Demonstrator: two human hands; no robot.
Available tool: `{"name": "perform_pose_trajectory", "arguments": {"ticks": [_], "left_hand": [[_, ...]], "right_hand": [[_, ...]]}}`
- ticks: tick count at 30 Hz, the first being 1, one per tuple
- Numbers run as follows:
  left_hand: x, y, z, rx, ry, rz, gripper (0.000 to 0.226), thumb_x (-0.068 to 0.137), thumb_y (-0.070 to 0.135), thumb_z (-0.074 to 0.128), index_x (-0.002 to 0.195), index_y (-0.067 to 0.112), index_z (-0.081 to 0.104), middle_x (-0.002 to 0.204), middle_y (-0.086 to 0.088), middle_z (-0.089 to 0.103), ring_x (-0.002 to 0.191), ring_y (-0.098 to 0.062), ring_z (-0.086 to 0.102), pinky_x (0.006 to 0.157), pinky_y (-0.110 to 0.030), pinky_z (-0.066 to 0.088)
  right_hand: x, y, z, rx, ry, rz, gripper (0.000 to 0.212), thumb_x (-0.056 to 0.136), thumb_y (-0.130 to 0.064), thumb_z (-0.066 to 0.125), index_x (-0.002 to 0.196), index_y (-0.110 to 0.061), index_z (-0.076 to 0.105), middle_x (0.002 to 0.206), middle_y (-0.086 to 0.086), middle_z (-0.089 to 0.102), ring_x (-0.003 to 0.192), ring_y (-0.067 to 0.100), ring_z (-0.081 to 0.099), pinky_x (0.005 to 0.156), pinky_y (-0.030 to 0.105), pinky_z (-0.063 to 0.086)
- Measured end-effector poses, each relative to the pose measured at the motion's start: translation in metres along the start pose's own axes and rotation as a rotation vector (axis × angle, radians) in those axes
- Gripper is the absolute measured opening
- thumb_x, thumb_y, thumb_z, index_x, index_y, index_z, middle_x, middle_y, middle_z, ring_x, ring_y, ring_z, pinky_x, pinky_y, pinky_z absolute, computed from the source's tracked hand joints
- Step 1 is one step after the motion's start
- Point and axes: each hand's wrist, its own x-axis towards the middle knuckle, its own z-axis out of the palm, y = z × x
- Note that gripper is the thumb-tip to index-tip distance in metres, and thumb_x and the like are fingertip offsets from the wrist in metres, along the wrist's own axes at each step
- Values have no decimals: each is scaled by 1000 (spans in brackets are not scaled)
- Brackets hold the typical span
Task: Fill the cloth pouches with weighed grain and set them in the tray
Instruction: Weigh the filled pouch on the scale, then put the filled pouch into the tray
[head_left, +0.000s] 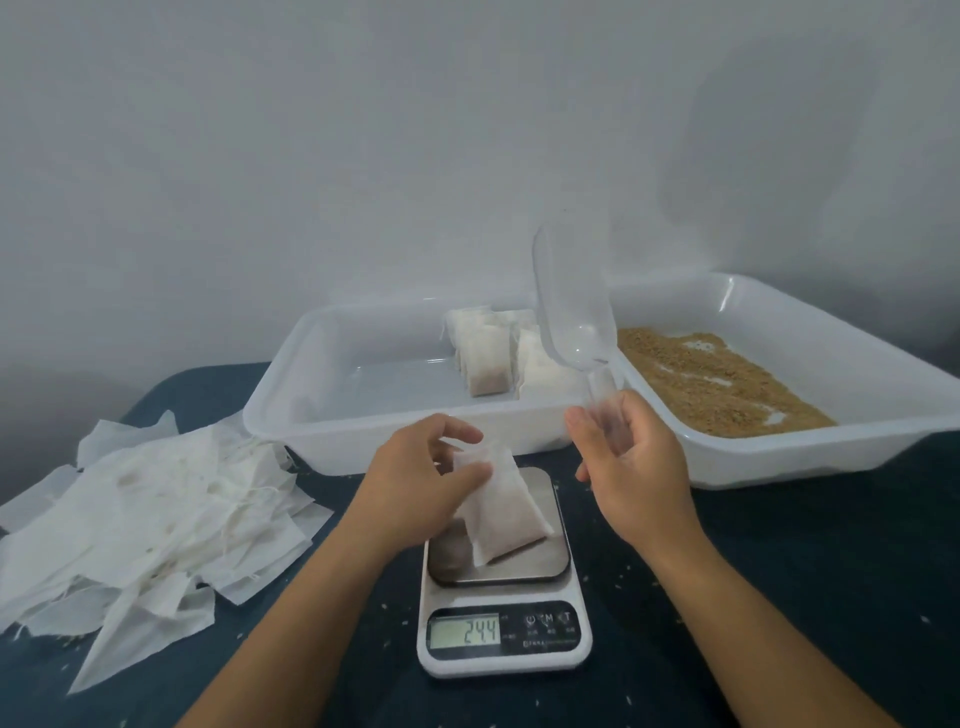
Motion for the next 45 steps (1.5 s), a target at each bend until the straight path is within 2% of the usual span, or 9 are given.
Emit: {"name": "perform_pose_trajectory", "arguments": {"ticks": [5, 9, 15, 22, 27, 31, 38, 43, 45], "left_hand": [[8, 37, -27, 68, 60, 192, 20, 83, 33, 79, 93, 45, 66, 81, 21, 71, 62, 1, 61, 60, -10, 41], [39, 69, -43, 119, 163, 261, 15, 86, 30, 75, 96, 38, 68, 83, 15, 71, 64, 3, 60, 55, -7, 41], [100, 87, -34, 161, 178, 223, 12, 88, 26, 72, 99, 31, 69, 86, 14, 67, 71, -4, 63, 59, -20, 45], [157, 66, 1, 349, 73, 138, 13, 89, 23, 66, 95, 34, 63, 90, 16, 64, 89, -15, 62, 75, -28, 45], [180, 47, 11, 366, 38, 83, 15, 88, 22, 68, 89, 35, 61, 88, 16, 65, 90, -15, 61, 64, -21, 42], [195, 37, 23, 414, 8, 45, 15, 87, 22, 69, 86, 34, 61, 100, 6, 70, 100, -21, 64, 87, -32, 53], [214, 33, 22, 331, 75, -67, 21, 88, 21, 68, 107, 28, 62, 113, 2, 68, 106, -23, 63, 85, -30, 48], [208, 43, 9, 197, 107, -54, 36, 89, 25, 73, 122, 23, 60, 121, -2, 62, 108, -27, 67, 98, -41, 55], [192, 49, 1, 87, 146, -23, 30, 91, 25, 71, 119, 26, 60, 123, -1, 62, 105, -27, 69, 92, -43, 58]], "right_hand": [[3, -4, -3, 57, 52, 22, 29, 96, -43, 67, 79, -22, 54, 69, -11, 64, 58, 7, 65, 57, 13, 48], [4, -5, -6, 83, 72, 25, 32, 96, -42, 68, 78, -22, 52, 64, -10, 61, 55, 4, 63, 56, 13, 47], [6, -6, -11, 115, 102, 15, 31, 97, -40, 68, 77, -23, 51, 62, -8, 60, 54, 7, 61, 55, 15, 48], [7, -5, -12, 112, 92, 26, 30, 96, -46, 67, 78, -27, 52, 75, 5, 61, 69, 27, 64, 65, 38, 54], [8, -9, -13, 138, 97, 21, 31, 90, -56, 64, 77, -32, 50, 75, 5, 59, 70, 29, 63, 66, 41, 54], [9, -8, -16, 147, 111, 33, 31, 85, -65, 59, 75, -37, 50, 74, 4, 58, 70, 29, 62, 66, 41, 54], [11, -9, -20, 159, 117, 63, 29, 92, -52, 65, 78, -31, 50, 76, 7, 58, 73, 33, 62, 69, 49, 56], [15, -6, -23, 151, 112, 80, 30, 94, -50, 65, 81, -25, 54, 77, 4, 62, 73, 28, 64, 67, 40, 56], [14, -5, -23, 155, 95, 83, 23, 94, -49, 65, 87, -27, 60, 79, -4, 66, 72, 18, 65, 64, 29, 54]]}}
